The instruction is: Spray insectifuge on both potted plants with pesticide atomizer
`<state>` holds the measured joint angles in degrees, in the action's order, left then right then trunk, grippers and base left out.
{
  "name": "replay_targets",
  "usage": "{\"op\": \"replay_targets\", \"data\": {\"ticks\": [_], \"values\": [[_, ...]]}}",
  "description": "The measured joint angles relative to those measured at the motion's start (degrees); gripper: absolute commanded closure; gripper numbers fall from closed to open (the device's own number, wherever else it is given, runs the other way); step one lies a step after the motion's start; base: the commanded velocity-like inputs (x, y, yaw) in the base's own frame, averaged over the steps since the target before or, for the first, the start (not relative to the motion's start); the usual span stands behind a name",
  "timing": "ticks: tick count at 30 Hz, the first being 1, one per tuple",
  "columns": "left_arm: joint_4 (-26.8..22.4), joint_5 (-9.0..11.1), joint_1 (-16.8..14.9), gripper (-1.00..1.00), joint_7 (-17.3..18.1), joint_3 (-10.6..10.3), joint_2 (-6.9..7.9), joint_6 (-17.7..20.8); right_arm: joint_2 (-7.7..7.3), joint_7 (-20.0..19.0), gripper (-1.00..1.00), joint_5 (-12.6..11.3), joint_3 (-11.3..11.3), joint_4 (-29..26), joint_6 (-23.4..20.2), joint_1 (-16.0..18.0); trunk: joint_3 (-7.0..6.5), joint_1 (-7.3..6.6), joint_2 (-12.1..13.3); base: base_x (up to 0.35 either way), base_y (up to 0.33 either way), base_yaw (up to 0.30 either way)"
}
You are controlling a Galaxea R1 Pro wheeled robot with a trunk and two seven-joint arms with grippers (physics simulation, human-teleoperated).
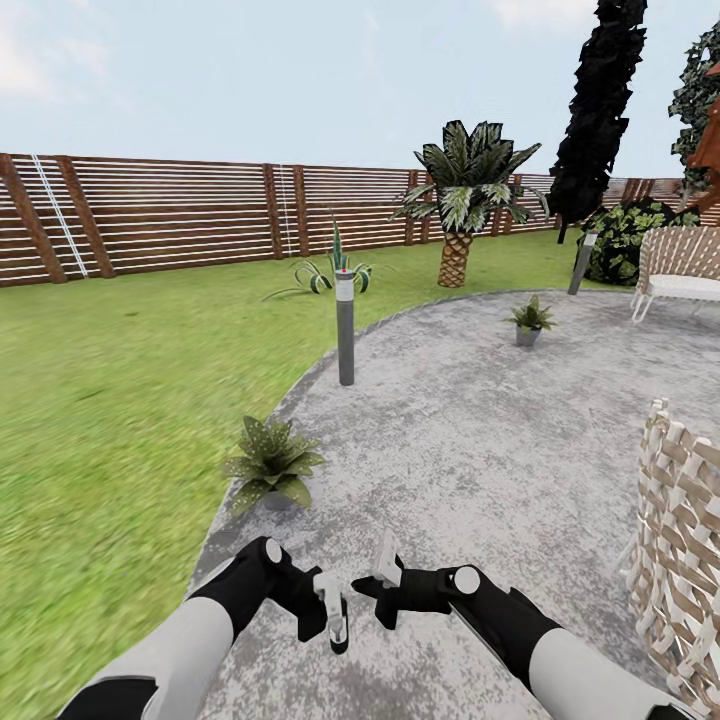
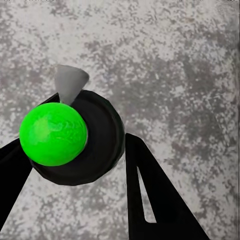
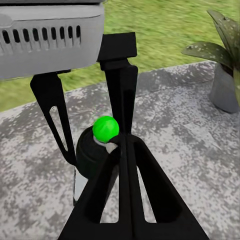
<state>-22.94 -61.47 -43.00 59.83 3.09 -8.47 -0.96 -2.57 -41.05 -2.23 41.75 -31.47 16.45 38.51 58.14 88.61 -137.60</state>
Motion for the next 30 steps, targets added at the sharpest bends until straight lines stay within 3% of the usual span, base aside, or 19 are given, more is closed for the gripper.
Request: {"op": "replay_targets", "data": {"ticks": [5,11,19,30], "values": [[-0.79,0.01,-0.04,1.00,3.24,0.06,0.07,0.11,0.00,0.00,1.00,0.00,0.00,0.00,0.00,0.00,0.00,0.00,0.00,0.000,0.000,0.000],[-0.82,2.10,-0.05,1.00,3.37,0.07,0.09,0.10,0.00,0.00,1.00,0.00,0.00,0.02,0.00,0.00,0.00,0.00,0.00,0.000,0.000,0.000],[-0.87,3.45,-0.05,1.00,3.07,0.08,0.09,0.09,0.00,0.00,1.00,0.00,0.00,0.01,0.00,0.00,0.00,0.00,0.00,0.000,0.000,0.000],[-0.97,3.80,-0.05,1.00,2.94,0.08,0.04,0.03,0.00,0.03,1.00,0.00,0.05,0.05,0.05,0.00,0.00,0.00,0.00,0.000,0.000,0.000]]}}
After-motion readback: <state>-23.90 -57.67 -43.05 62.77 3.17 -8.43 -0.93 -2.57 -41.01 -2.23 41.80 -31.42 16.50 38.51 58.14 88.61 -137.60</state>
